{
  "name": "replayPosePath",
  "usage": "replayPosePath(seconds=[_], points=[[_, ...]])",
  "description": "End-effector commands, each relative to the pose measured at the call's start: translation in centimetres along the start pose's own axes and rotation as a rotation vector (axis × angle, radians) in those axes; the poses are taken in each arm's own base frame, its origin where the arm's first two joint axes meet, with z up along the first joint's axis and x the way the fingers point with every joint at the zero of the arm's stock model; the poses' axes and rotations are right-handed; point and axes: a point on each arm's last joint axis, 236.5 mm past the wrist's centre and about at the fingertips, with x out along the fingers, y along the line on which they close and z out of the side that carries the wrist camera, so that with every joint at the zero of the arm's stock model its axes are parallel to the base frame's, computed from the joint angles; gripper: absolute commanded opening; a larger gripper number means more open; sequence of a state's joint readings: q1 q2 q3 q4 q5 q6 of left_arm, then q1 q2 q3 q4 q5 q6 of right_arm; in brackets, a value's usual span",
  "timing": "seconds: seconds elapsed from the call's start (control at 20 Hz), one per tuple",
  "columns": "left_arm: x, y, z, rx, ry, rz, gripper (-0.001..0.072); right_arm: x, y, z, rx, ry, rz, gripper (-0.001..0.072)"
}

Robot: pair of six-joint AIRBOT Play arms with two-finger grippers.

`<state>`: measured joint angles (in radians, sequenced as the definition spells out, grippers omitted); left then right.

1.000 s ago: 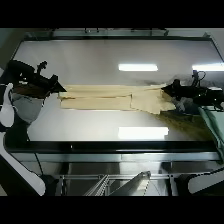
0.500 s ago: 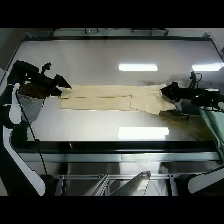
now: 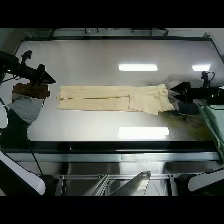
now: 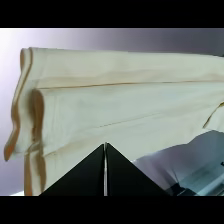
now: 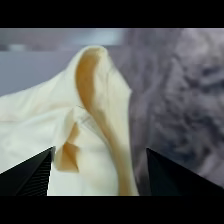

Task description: Fold the shirts.

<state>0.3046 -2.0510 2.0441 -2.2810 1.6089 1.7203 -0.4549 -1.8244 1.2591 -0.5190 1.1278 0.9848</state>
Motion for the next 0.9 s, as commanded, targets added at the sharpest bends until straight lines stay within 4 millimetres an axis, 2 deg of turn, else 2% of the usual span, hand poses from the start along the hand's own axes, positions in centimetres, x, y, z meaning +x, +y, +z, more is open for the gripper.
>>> replayPosePath(seconds=[0.0,0.1,0.25,0.35,0.4,0.45,0.5,0.65,0.75,0.85], points=[[0.5,-3.1,-0.1,0.072,-0.003,0.001,0.0023,1.7,-1.3,-2.0,0.033,0.088,-0.048,0.0645],[3.0,-5.0,-0.9,0.104,0.034,-0.002,0.0023,3.5,-0.1,-3.2,0.007,0.132,-0.041,0.0633],[8.0,-7.7,-1.7,0.143,0.056,-0.001,0.0023,6.0,2.1,-4.1,-0.061,0.159,-0.046,0.0634],[11.7,-9.5,-2.8,0.172,0.075,0.001,0.0023,7.6,3.3,-4.8,-0.085,0.171,-0.054,0.0569],[13.8,-10.5,-3.7,0.193,0.095,0.005,0.0022,8.2,3.7,-5.3,-0.091,0.183,-0.055,0.0504],[15.5,-11.0,-4.4,0.211,0.114,0.013,0.0022,8.5,4.0,-5.7,-0.099,0.196,-0.052,0.0249],[17.6,-11.7,-5.4,0.239,0.142,0.026,0.0022,8.5,4.2,-6.0,-0.1,0.206,-0.047,0.0033],[22.7,-13.0,-7.7,0.344,0.214,0.09,0.0013,7.4,5.0,-6.4,-0.098,0.234,-0.021,0.0017],[25.5,-13.9,-8.7,0.405,0.242,0.133,0.0013,5.4,6.0,-6.1,-0.105,0.234,0.005,0.0017],[27.9,-15.1,-10.5,0.423,0.275,0.14,0.0014,2.4,7.2,-5.4,-0.118,0.215,0.031,0.0017]])
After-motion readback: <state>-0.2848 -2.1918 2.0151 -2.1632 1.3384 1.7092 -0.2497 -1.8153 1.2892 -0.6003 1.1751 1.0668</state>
